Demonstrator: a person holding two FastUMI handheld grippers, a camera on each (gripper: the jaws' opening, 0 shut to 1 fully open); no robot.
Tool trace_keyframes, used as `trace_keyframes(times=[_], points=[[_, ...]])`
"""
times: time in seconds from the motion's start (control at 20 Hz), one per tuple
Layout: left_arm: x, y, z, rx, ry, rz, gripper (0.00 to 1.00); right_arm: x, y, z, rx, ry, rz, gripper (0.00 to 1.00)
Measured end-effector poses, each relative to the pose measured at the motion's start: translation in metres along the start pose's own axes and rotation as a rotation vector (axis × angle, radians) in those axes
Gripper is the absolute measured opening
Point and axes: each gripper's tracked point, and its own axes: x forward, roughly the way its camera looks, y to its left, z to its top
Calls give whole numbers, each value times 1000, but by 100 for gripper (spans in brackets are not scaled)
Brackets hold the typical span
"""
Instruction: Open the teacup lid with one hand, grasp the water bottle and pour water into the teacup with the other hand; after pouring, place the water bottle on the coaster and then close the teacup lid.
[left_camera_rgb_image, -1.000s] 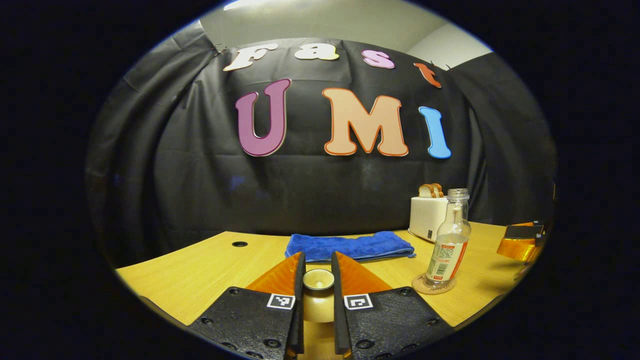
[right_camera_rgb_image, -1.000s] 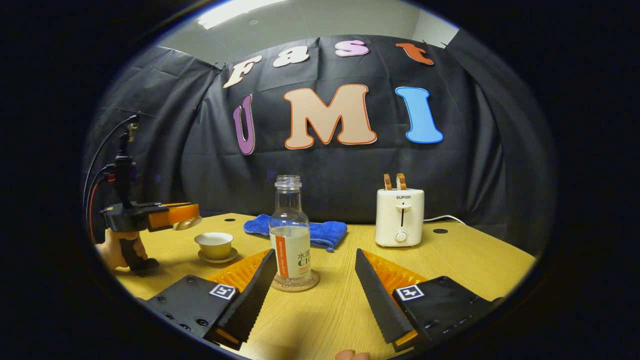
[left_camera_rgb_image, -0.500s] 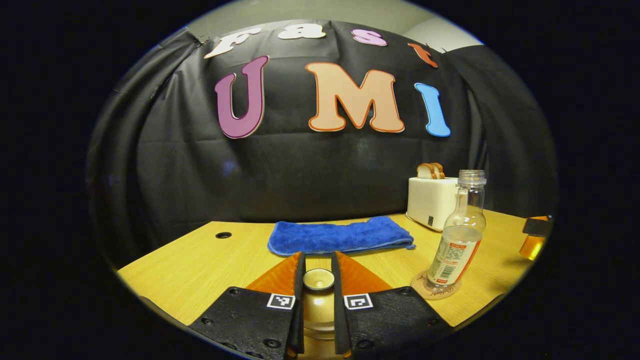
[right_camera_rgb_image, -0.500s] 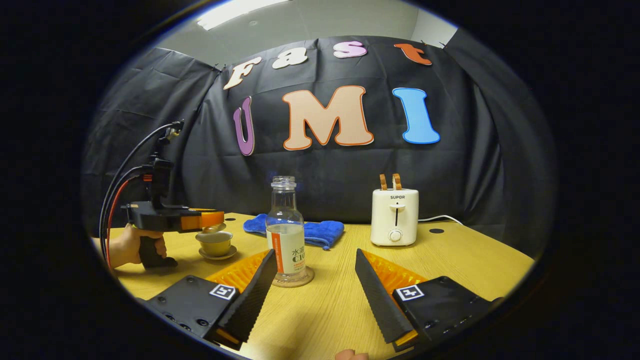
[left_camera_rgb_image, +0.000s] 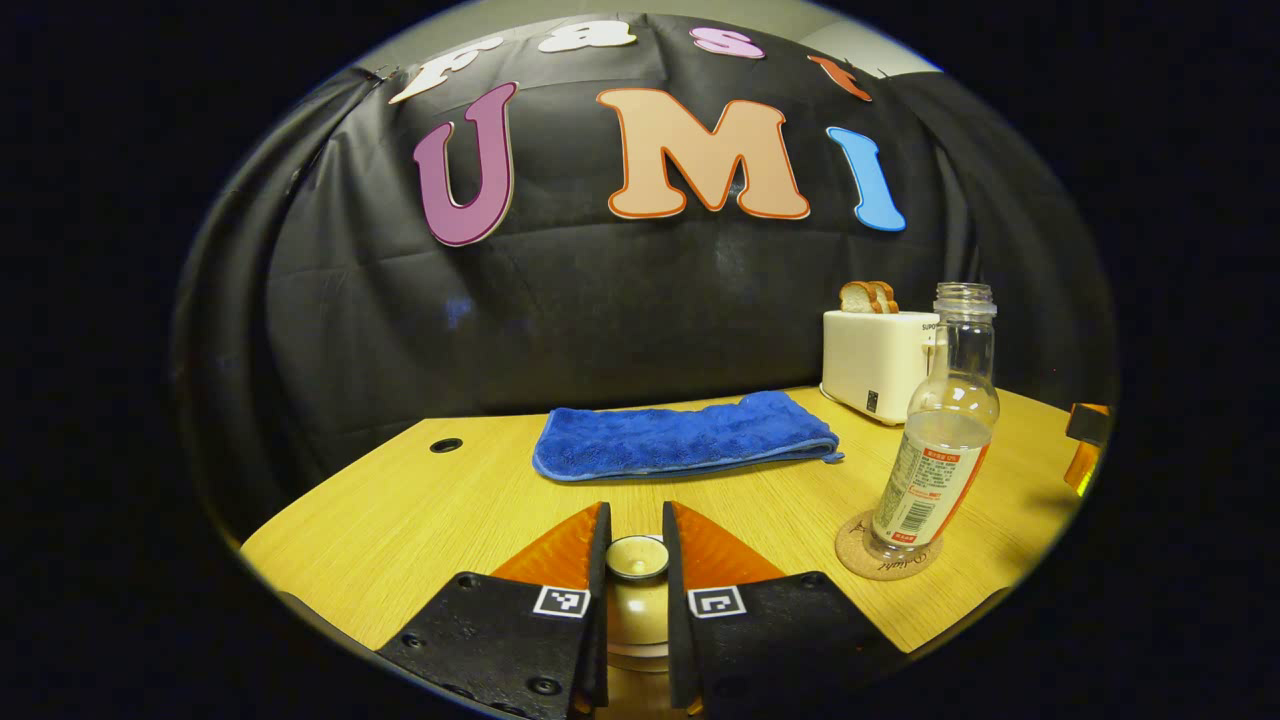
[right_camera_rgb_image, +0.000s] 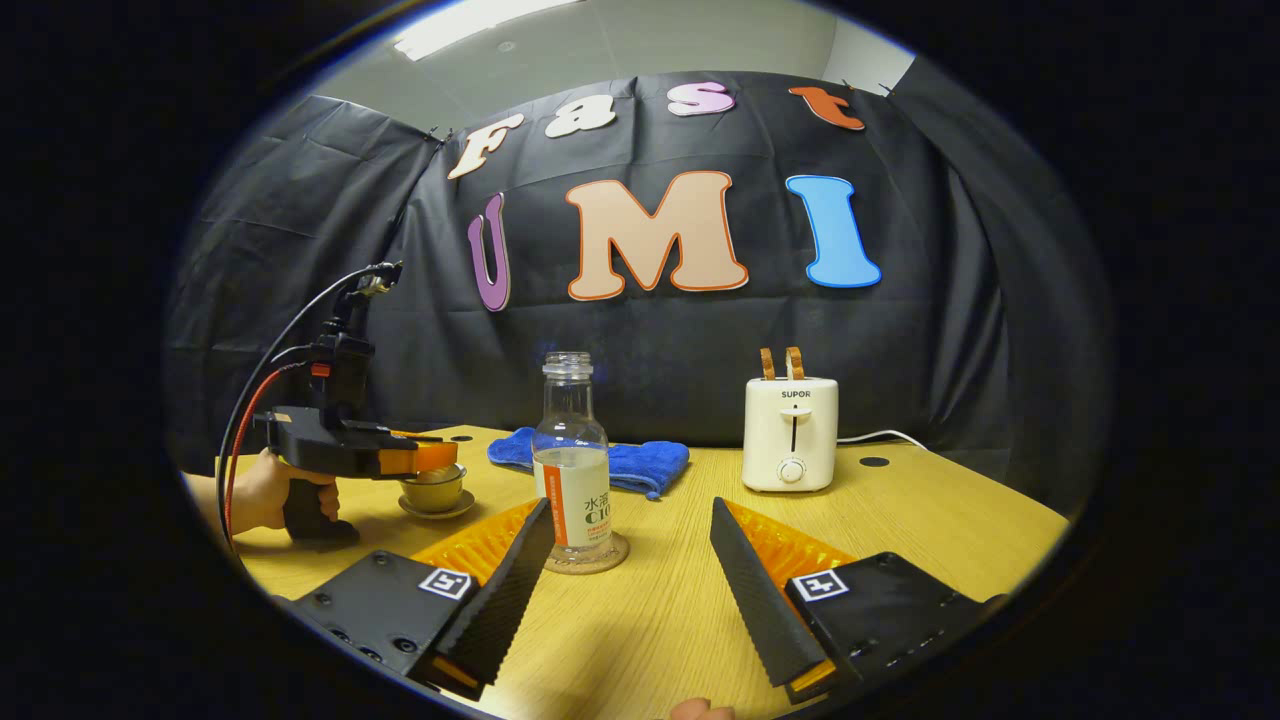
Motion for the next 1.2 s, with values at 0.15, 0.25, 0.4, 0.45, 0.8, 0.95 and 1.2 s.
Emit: trace_keyframes(times=[0.15, 0.25, 0.4, 0.45, 0.8, 0.95, 1.2], points=[[0, -1, 0, 1, 6, 7, 21, 0, 0, 0, 0, 0, 1, 95], [0, -1, -2, 4, 11, 8, 21, 0, 0, 0, 0, 0, 1, 99], [-1, -1, -2, 1, 13, 9, 21, 0, 0, 0, 0, 0, 1, 100], [-1, -2, -1, 2, 13, 8, 21, 0, 0, 1, 0, 1, 1, 99], [-2, -6, -3, -20, 7, -28, 35, 0, -1, 0, -1, 1, -3, 99], [-5, -5, -2, -17, 0, -24, 100, 0, -2, 1, -1, 0, -10, 99], [-28, -3, 4, -37, -47, -3, 98, -1, -5, 1, -1, -1, -31, 94]])
